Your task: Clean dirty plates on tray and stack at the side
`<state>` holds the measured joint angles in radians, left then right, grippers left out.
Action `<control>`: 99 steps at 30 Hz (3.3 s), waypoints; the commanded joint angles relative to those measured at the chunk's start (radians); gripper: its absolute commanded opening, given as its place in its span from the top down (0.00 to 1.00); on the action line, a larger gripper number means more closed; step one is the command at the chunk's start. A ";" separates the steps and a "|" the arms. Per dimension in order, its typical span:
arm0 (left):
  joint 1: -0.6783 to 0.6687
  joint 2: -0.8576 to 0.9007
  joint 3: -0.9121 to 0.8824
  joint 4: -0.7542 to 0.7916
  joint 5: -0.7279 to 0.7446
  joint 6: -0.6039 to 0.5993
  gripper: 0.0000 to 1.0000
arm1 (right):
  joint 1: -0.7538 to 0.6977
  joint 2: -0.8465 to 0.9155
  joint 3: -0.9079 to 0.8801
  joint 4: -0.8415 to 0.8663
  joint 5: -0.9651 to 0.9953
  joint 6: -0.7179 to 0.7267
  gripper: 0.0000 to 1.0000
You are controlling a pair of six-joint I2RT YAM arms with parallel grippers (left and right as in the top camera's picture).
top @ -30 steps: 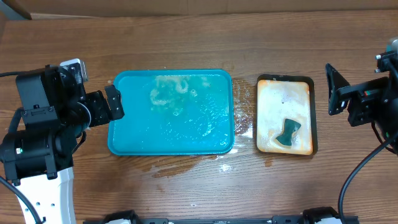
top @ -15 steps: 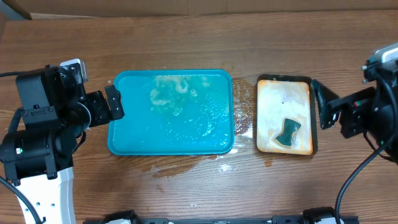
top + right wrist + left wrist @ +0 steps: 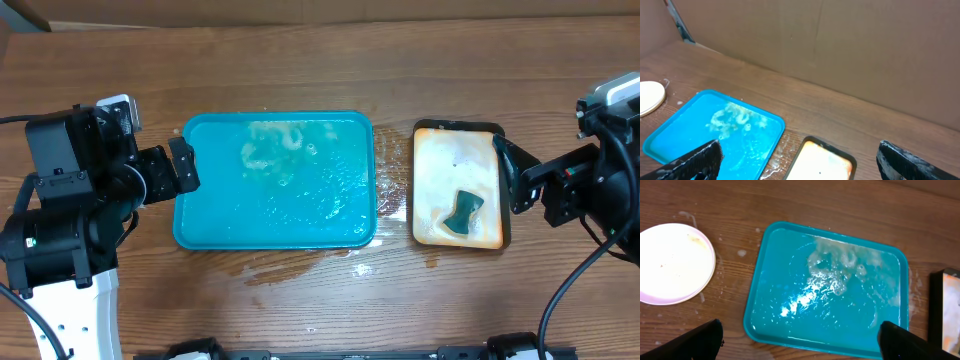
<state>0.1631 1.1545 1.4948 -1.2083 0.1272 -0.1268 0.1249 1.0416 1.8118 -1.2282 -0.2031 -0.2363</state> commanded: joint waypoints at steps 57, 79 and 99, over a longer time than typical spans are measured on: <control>-0.003 -0.004 0.013 0.001 -0.006 0.019 0.00 | -0.036 -1.038 -1.719 1.040 0.156 0.387 0.00; -0.003 -0.004 0.013 0.001 -0.006 0.019 0.00 | -0.035 -1.038 -1.751 1.022 0.183 0.386 0.00; -0.003 -0.004 0.013 0.001 -0.006 0.019 0.00 | -0.035 -1.038 -1.751 1.022 0.183 0.386 0.00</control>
<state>0.1631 1.1549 1.4948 -1.2087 0.1268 -0.1268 0.0929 0.0128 0.0635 -0.2104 -0.0334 0.1429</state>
